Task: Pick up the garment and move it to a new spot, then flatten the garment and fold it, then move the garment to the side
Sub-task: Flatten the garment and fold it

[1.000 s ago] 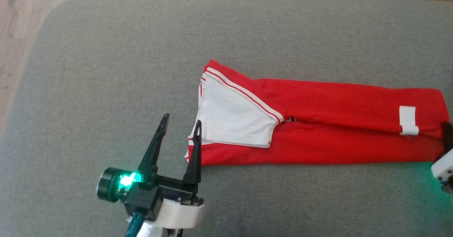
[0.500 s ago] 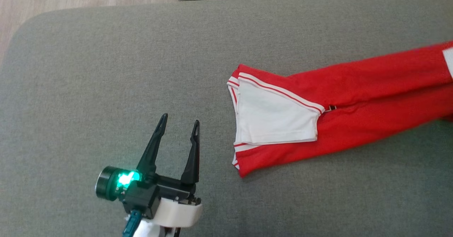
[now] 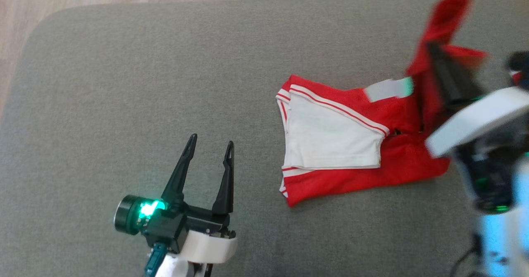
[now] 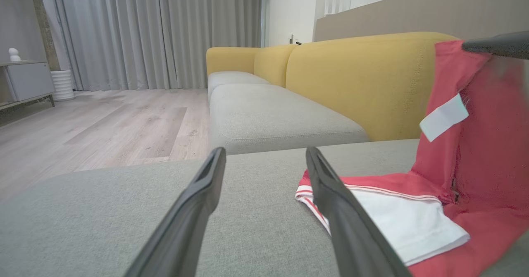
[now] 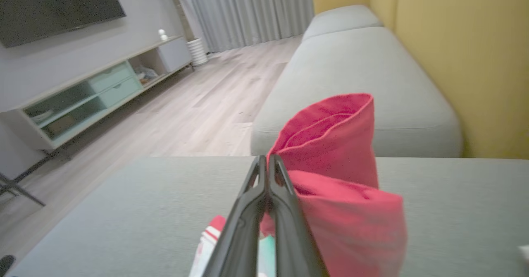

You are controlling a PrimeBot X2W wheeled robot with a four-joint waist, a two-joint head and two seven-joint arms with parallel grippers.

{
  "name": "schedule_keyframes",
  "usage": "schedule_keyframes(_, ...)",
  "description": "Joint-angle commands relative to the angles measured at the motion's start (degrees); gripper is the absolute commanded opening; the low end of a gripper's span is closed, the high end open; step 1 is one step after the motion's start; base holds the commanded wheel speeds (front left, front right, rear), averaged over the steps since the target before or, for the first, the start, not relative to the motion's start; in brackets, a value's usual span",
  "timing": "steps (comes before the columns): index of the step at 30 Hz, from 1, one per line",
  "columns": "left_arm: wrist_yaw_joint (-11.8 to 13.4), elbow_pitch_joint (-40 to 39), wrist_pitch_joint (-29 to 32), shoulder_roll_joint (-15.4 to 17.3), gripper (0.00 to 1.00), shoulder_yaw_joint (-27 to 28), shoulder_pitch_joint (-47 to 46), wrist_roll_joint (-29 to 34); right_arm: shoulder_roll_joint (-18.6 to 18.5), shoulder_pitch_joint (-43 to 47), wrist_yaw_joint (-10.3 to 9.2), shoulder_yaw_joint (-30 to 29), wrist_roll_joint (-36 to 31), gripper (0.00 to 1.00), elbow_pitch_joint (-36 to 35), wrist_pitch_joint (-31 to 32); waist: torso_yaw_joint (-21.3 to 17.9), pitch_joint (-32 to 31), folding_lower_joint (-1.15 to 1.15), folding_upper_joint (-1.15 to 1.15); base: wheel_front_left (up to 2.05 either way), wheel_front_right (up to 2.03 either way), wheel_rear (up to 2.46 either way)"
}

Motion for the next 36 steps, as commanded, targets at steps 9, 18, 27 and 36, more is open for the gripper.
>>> schedule_keyframes(9,-0.75,-0.31,-0.28,-0.52,1.00,0.77,-1.24,-0.18,4.25,0.32,0.39,15.14,-0.87,0.00,9.98,-7.52,3.15,-0.76,0.00,0.00,0.00,0.00,0.00)
schedule_keyframes(18,-0.62,0.09,-0.28,-0.54,1.00,0.94,-0.49,-0.82,4.31,2.05,0.39,19.61,5.54,1.00,15.36,-14.48,4.17,-1.86,0.00,0.00,0.00,0.00,0.00)
schedule_keyframes(27,0.05,0.10,-0.28,-0.55,1.00,2.47,2.53,-1.93,1.83,9.94,0.39,7.91,3.22,1.00,12.90,-25.80,3.30,-7.71,0.00,0.00,0.00,0.00,0.00)
schedule_keyframes(36,0.85,0.42,-0.28,-0.55,1.00,3.01,6.75,-5.82,-3.40,20.32,0.39,7.56,3.82,1.00,19.05,-43.25,3.66,-14.71,0.00,0.00,0.00,0.00,0.00)
